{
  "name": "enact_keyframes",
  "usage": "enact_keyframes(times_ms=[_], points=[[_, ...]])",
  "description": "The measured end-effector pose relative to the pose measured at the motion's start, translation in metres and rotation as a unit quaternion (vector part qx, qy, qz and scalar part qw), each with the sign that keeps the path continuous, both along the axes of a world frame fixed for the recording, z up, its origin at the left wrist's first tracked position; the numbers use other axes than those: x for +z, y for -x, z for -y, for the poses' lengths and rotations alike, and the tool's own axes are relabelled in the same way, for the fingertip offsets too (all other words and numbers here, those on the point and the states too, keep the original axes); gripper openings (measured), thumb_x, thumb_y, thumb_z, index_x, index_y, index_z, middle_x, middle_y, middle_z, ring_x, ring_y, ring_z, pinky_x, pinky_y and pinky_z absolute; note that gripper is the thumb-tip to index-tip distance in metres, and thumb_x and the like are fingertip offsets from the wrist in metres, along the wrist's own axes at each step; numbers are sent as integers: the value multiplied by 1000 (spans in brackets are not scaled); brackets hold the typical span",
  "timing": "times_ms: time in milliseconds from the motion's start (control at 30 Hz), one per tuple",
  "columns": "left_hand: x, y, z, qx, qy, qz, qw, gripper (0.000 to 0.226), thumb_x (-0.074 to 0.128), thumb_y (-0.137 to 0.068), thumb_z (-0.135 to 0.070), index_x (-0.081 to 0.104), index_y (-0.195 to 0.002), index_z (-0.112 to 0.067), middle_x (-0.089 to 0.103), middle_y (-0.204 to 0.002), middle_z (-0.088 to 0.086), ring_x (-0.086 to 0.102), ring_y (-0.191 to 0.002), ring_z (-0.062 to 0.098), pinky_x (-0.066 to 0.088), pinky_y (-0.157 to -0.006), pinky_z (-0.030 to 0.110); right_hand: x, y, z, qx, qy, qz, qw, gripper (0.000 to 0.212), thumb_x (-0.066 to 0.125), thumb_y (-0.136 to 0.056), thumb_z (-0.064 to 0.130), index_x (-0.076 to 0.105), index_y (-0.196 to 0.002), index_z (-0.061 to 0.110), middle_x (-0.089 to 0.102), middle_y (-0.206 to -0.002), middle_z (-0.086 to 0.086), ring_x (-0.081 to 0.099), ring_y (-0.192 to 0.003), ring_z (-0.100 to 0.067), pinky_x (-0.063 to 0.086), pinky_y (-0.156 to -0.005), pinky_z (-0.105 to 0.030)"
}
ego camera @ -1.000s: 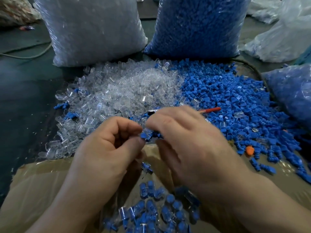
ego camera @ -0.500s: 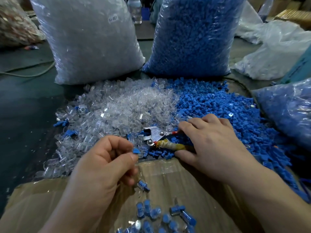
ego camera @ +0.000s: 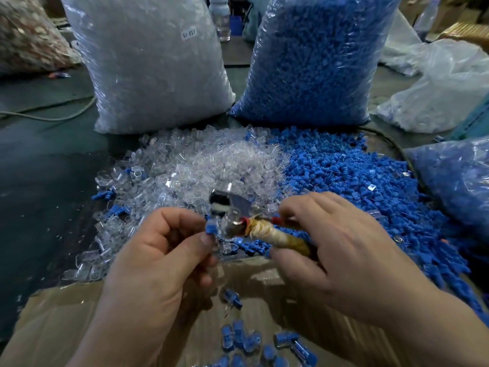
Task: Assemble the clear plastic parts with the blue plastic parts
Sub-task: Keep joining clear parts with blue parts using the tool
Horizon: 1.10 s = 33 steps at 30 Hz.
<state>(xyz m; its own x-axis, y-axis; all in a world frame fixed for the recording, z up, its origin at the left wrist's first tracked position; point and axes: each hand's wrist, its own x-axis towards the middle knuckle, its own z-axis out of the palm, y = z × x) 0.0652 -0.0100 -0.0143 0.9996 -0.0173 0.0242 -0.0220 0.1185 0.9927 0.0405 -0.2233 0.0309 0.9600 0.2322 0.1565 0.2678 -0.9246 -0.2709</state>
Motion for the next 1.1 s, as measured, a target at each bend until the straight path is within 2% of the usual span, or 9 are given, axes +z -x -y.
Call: enact_keyframes(times_ms=[67, 233, 367, 600, 867, 1100], points=[[-2, 0, 0, 4, 0, 22, 1000, 16, 73, -60, -29, 71, -75, -34, 69, -67, 7, 64, -52, 15, 49, -41, 23, 1, 2, -1, 19, 16, -8, 1000, 46, 37, -83, 61, 51, -115, 30, 54, -97, 13, 49, -89, -12, 46, -74, -33], [-1, 2, 0, 6, -8, 57, 998, 15, 71, -69, -21, 71, -79, -31, 70, -71, 6, 65, -53, 15, 51, -43, 22, 2, 5, 1, 24, 3, -14, 1000, 50, 35, -83, 63, 49, -120, 33, 55, -104, 14, 50, -93, -9, 45, -74, -30], [0, 4, 2, -1, -11, 91, 996, 27, 79, -72, -8, 71, -79, -32, 69, -72, 1, 66, -56, 14, 51, -44, 22, 1, 5, 3, 24, -5, 3, 1000, 48, 39, -83, 60, 50, -118, 31, 56, -105, 11, 51, -95, -12, 46, -75, -31], [-2, 4, 0, -10, -1, 109, 994, 18, 73, -69, -30, 70, -86, -31, 69, -77, 4, 67, -60, 15, 51, -47, 23, -1, 5, 8, 31, -10, -2, 999, 49, 39, -82, 63, 46, -121, 34, 52, -106, 14, 50, -97, -10, 45, -75, -29], [-4, 4, -7, -26, -39, 125, 991, 19, 72, -74, -31, 69, -92, -30, 69, -80, 7, 68, -64, 18, 54, -51, 26, 0, 6, 8, 42, -8, -27, 999, 53, 34, -83, 68, 42, -125, 37, 50, -110, 16, 48, -101, -9, 46, -80, -30], [-2, 5, -7, -30, -46, 133, 990, 18, 70, -74, -32, 69, -91, -32, 69, -76, 6, 67, -62, 16, 54, -50, 25, 0, 7, 7, 44, -4, -27, 999, 55, 34, -83, 68, 43, -127, 36, 51, -111, 15, 48, -100, -9, 46, -79, -29]])
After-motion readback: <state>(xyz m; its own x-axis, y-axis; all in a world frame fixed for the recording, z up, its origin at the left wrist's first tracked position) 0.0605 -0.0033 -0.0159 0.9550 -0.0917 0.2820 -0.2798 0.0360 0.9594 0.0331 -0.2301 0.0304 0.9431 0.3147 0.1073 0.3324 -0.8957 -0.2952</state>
